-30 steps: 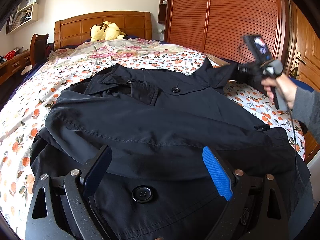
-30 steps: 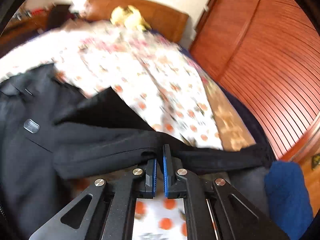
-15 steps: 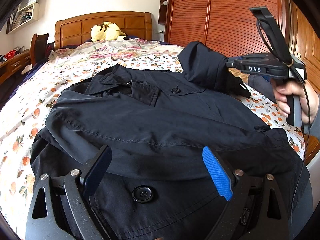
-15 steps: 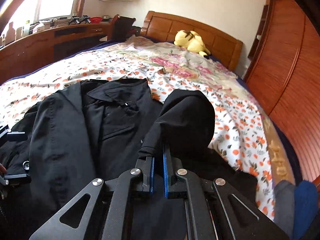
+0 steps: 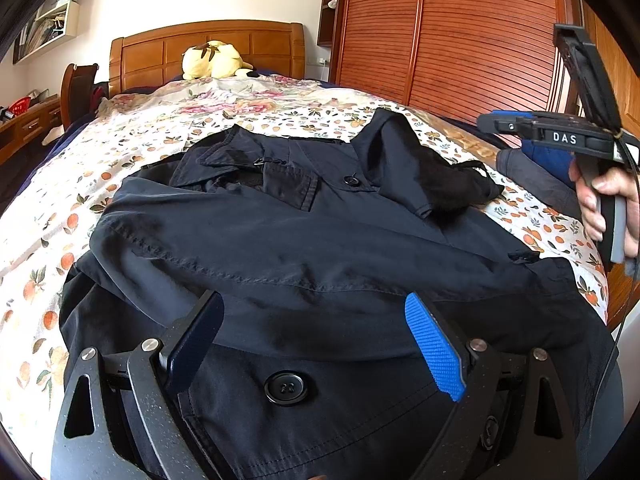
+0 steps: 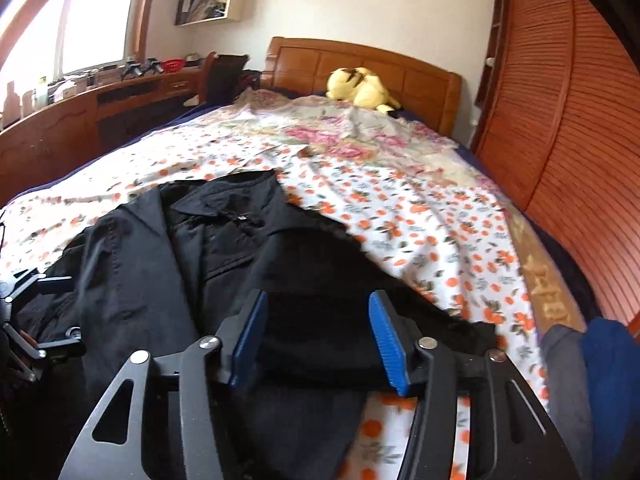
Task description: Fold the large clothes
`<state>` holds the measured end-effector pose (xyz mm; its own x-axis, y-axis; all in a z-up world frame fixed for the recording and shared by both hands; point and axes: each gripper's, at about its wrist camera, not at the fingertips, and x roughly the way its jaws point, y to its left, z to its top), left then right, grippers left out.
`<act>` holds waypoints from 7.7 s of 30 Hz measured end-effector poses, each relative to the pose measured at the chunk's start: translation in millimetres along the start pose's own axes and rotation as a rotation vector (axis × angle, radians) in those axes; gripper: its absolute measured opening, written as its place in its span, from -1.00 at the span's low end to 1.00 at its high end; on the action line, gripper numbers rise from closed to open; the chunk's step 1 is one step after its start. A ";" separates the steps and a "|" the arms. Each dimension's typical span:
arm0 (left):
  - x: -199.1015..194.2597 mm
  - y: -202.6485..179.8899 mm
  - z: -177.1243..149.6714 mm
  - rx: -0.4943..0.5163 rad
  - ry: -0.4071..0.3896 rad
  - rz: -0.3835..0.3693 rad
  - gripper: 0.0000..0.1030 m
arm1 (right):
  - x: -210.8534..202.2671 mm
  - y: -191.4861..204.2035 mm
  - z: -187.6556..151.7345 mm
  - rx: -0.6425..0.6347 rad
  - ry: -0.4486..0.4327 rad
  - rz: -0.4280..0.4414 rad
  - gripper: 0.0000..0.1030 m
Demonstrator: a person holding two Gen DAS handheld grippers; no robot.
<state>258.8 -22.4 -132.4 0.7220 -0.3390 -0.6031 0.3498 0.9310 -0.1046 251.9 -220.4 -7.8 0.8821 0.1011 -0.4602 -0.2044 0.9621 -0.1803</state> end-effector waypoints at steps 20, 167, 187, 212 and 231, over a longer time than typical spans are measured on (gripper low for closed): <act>4.4 0.9 -0.7 0.002 0.018 -0.002 0.80 | 131.2 -103.9 -47.4 0.167 0.379 -0.299 0.18; -108.7 26.3 -38.1 -0.058 0.012 0.453 -0.95 | -68.6 38.2 -130.2 0.148 -0.089 0.210 0.03; -132.3 53.4 -63.2 -0.150 0.010 0.351 0.61 | -52.6 55.7 -123.5 0.103 -0.067 0.228 0.03; -146.6 21.5 -68.2 -0.121 0.029 0.272 -0.93 | -50.2 56.7 -125.6 0.104 -0.063 0.209 0.03; -166.7 5.9 -91.7 -0.096 -0.002 0.254 0.15 | -47.0 75.0 -110.9 0.079 -0.056 0.259 0.03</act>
<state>85.7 52.0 -105.0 0.7804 -0.0928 -0.6183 0.0987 0.9948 -0.0248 148.1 -181.1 -96.0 0.8273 0.3578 -0.4331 -0.3943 0.9190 0.0059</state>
